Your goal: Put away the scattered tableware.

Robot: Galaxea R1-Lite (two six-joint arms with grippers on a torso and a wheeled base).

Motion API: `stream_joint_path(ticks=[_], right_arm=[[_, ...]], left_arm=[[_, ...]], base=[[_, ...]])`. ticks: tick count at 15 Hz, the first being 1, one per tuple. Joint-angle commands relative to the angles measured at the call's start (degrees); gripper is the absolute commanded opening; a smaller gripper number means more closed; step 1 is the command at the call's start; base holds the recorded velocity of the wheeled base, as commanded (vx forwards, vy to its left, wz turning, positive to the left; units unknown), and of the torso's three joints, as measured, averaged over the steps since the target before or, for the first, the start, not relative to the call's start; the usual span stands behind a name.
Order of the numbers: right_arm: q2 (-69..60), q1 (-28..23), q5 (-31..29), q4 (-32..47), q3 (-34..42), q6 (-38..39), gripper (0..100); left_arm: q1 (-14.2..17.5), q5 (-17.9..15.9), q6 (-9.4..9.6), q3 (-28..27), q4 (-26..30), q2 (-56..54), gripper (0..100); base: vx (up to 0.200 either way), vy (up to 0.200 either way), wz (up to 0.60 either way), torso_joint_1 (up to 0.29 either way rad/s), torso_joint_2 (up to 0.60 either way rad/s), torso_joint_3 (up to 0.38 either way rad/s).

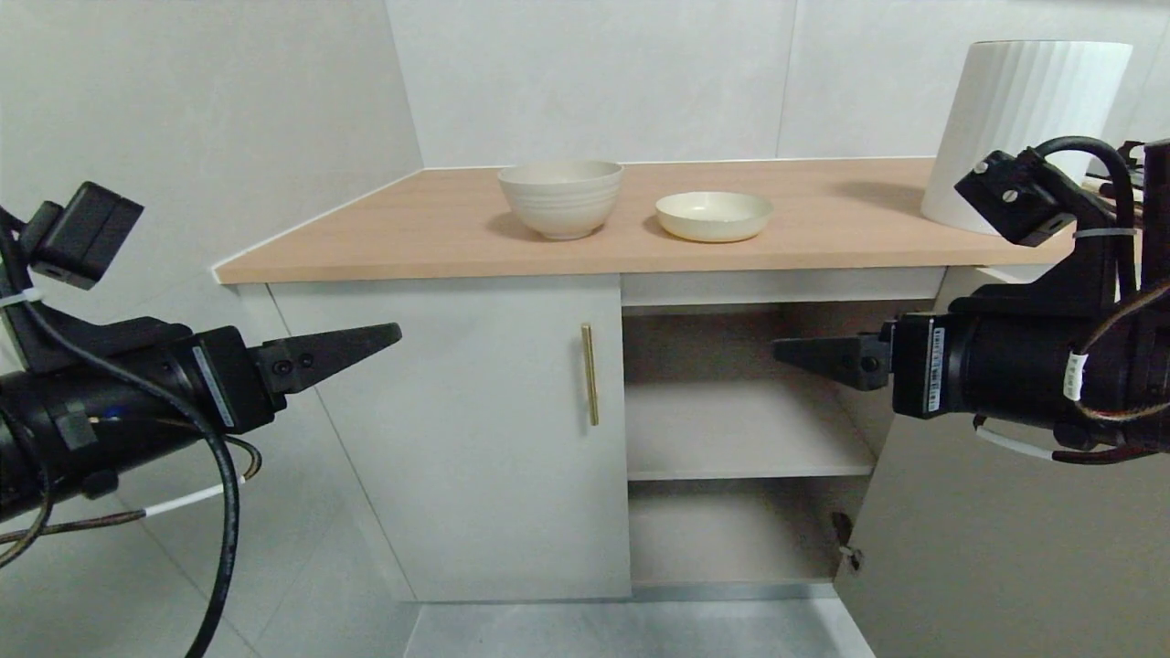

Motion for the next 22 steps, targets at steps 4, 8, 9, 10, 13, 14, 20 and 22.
stream_joint_path(ticks=[4, 8, 9, 10, 13, 14, 20, 22], right_arm=[[0.64, -0.21, 0.51, -0.39, 0.19, 1.42, 100], [-0.41, -0.39, 0.60, -0.48, 0.36, 1.33, 100], [-0.76, -0.21, 0.60, -0.39, 0.45, 1.33, 100], [-0.94, -0.04, 0.60, -0.39, 0.63, 1.15, 100], [-1.03, 0.84, 0.51, -0.39, 0.98, 0.71, 100], [-1.03, 0.93, 0.60, -0.39, 0.98, 0.71, 100], [-0.94, 0.93, 0.51, -0.48, 1.68, 0.63, 100], [-0.76, 0.93, 0.60, -0.48, 1.50, 0.54, 100]], left_arm=[[0.00, 0.09, 0.04, -0.08, -0.12, -0.07, 100], [0.00, 0.09, -0.05, -0.08, -0.03, -2.01, 100], [0.00, 0.01, -0.05, -0.26, 0.24, -2.71, 100], [-0.09, 0.01, -0.05, -0.35, 0.67, -2.97, 100], [-0.17, -0.26, -0.05, -0.35, 0.76, -2.80, 100], [-0.26, -0.26, -0.05, -0.35, 0.76, -2.71, 100], [-0.96, -4.04, -0.31, -0.26, 0.94, -2.01, 100], [-4.04, -3.60, -0.40, -1.49, 1.82, -2.09, 100]], base=[[0.200, 0.000, 0.00, 0.002, 0.00, 0.005], [0.050, 0.000, 0.00, -0.001, 0.00, 0.001], [0.000, 0.000, 0.00, 0.000, 0.00, 0.000], [0.000, 0.000, 0.00, 0.000, 0.00, 0.000], [0.000, 0.000, 0.00, 0.000, 0.00, 0.000], [0.000, 0.000, 0.00, 0.000, 0.00, 0.000], [0.000, 0.000, 0.00, 0.072, -0.25, -0.244], [0.000, 0.000, 0.00, 0.112, -0.57, -0.298]])
